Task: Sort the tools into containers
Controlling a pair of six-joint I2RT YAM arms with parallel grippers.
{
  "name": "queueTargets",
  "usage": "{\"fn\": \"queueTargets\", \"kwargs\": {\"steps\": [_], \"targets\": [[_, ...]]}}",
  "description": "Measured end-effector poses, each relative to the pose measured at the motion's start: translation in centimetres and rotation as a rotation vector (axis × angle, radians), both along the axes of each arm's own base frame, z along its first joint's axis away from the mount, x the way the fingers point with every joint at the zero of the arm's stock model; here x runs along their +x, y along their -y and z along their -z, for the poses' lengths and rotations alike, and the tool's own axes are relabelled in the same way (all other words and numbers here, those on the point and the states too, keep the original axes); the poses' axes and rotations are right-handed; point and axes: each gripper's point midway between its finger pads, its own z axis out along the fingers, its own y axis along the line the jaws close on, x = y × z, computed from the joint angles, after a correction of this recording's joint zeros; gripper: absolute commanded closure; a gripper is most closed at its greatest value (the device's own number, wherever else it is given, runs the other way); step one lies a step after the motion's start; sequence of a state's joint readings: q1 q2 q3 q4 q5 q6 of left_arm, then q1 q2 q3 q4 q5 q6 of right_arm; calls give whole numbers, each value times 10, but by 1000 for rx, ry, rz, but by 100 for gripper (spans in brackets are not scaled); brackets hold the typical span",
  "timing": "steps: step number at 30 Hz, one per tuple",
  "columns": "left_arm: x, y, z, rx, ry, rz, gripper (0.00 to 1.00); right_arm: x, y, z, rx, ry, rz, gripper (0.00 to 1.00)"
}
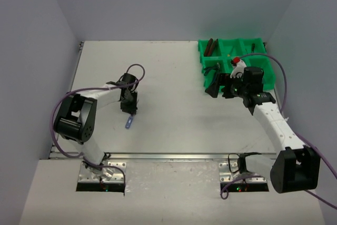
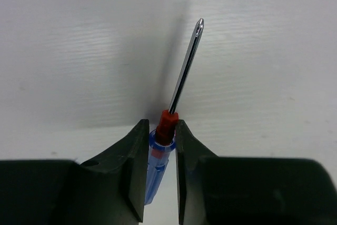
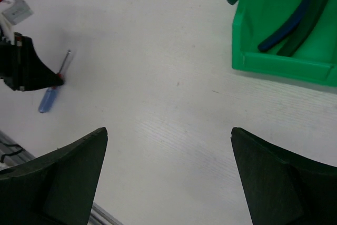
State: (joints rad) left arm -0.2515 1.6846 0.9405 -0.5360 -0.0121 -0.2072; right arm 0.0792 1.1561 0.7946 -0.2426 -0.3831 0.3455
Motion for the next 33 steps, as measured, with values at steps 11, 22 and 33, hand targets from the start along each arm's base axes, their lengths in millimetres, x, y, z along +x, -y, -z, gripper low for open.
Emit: {"fn": "queueTargets", "kwargs": {"steps": [11,22,33], "targets": [[19,139,-132,-617,364,119,100,-34,-102,-5,422,-113,-383,1],[-9,200,-170,-1046,333,56,100,-80,-207,14,434,-153,-616,28],[-1,185,-181,-985,411,-27,0,-64,-216,13,411,-125,-562,100]]}}
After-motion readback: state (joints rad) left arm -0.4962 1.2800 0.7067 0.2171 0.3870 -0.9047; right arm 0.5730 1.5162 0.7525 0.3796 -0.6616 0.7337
